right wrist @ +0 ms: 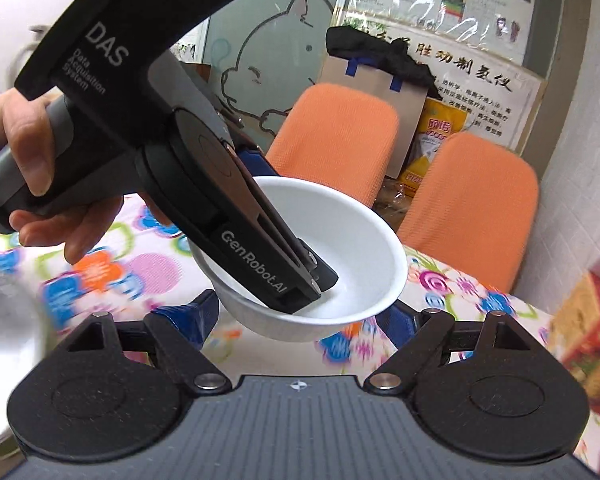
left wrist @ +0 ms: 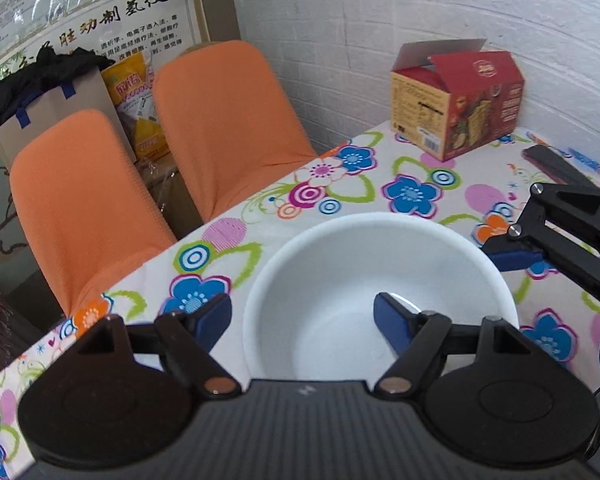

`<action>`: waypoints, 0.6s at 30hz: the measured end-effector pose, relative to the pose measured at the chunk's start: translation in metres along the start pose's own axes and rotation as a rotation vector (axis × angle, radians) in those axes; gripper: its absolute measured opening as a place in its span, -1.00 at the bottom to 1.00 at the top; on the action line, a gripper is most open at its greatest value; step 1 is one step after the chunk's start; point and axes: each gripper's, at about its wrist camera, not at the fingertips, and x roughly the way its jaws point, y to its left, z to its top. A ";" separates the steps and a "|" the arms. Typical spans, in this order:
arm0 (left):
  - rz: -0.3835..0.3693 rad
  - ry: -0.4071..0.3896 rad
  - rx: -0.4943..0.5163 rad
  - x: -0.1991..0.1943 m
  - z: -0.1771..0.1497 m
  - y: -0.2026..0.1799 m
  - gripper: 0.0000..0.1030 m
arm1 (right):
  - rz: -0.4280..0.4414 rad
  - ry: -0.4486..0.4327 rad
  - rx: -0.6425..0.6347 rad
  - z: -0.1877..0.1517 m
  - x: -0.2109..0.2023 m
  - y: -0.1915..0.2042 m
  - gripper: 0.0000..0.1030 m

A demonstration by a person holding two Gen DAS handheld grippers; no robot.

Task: Organize plates and bowls
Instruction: 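Lift the white bowl and carry it over the steel bowl, then lower the white bowl into the steel bowl and open the left tool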

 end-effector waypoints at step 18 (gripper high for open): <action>-0.089 0.048 0.001 -0.043 -0.101 -0.115 0.49 | 0.013 0.127 0.064 -0.083 -0.086 0.083 0.42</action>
